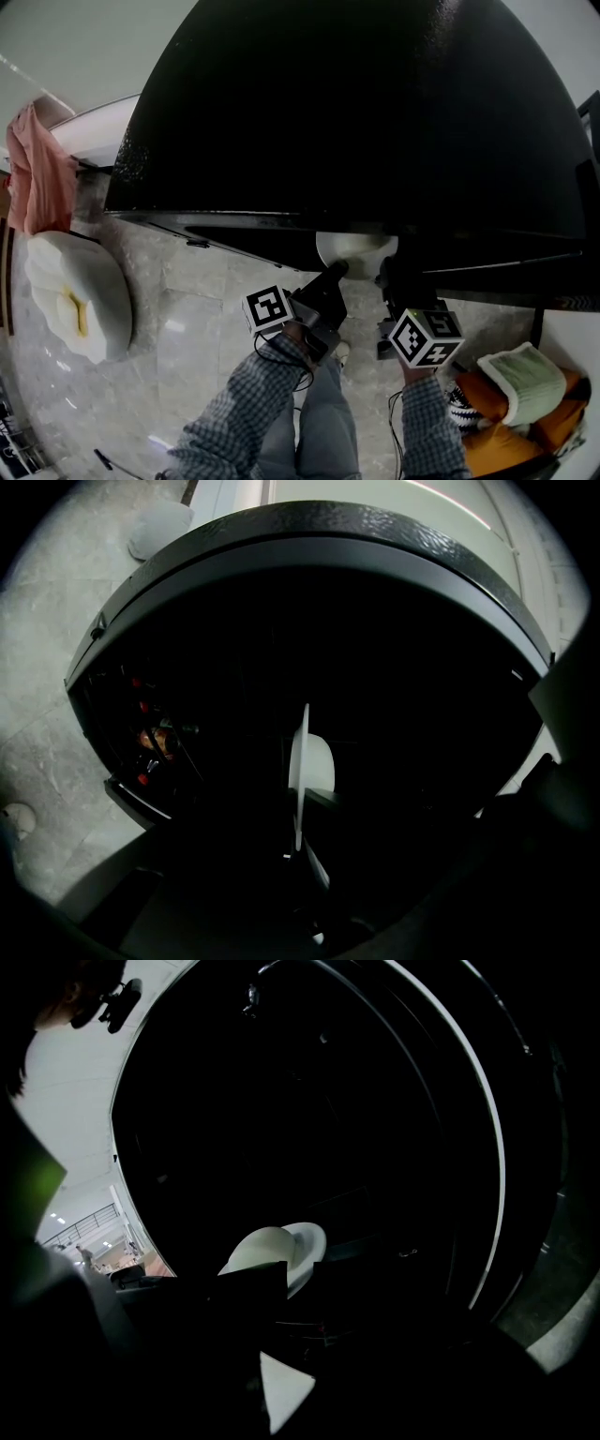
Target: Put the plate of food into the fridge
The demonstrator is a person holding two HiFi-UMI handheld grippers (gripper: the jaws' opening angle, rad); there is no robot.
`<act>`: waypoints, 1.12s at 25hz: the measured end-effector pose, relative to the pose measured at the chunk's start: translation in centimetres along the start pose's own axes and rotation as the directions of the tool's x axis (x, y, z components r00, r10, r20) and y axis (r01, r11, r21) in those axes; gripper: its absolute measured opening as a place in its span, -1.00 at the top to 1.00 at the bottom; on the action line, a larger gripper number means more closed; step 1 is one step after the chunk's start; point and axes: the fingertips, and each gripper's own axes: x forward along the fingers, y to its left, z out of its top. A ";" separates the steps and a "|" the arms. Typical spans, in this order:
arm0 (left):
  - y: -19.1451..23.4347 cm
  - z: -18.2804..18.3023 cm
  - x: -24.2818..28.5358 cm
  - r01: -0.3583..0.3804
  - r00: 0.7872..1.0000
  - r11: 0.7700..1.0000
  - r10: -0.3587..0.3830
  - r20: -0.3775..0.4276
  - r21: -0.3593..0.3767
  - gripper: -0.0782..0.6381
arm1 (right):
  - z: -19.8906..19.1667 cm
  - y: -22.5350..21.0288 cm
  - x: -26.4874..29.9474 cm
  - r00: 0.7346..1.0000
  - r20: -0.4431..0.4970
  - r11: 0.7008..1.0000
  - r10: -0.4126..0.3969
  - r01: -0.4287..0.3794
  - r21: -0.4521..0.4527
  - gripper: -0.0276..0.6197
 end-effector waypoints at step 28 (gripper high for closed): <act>1.0 1.0 1.6 -0.028 0.999 1.000 0.028 0.019 0.011 0.72 | -2.0 4.8 -0.4 0.986 -0.155 0.540 -0.062 -0.097 -0.836 0.59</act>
